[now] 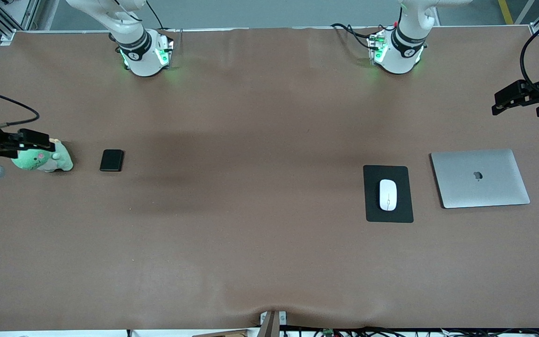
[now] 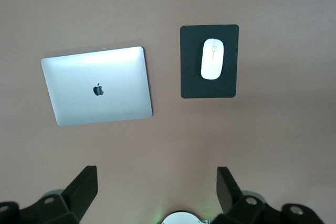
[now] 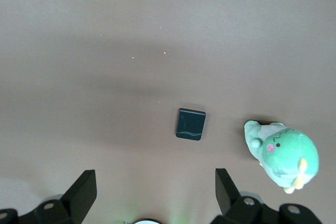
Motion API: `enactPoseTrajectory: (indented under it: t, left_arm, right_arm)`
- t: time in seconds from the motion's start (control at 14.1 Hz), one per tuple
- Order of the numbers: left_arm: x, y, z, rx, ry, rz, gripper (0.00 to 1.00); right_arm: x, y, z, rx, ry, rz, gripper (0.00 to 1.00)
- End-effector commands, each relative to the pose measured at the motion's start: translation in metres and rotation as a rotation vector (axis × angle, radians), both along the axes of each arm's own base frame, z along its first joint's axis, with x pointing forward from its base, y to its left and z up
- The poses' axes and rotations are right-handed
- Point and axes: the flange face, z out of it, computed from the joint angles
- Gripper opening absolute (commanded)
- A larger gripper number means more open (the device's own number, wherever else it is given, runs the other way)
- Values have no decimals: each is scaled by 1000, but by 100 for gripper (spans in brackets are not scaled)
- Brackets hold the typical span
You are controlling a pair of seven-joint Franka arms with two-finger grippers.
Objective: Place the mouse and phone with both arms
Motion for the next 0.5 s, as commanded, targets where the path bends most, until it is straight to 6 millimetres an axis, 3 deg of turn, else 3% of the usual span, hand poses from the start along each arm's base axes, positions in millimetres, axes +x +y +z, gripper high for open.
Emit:
enactPoseTrajectory:
  t: [0.0, 0.07, 0.21, 0.43]
  left_arm:
    - [-2, 12, 6, -5, -9, -19, 100]
    - [-2, 13, 6, -5, -9, -16, 100]
    - [-3, 13, 7, -5, -9, -16, 100]
    - [-3, 11, 7, -4, -9, -8, 100]
  right_arm:
    - [-7, 18, 44, -1, -19, 40, 100]
    - [-9, 20, 46, -3, -21, 43, 100]
    - [-36, 23, 82, -6, -51, 42, 100]
    - [-65, 15, 90, 7, -56, 28, 100]
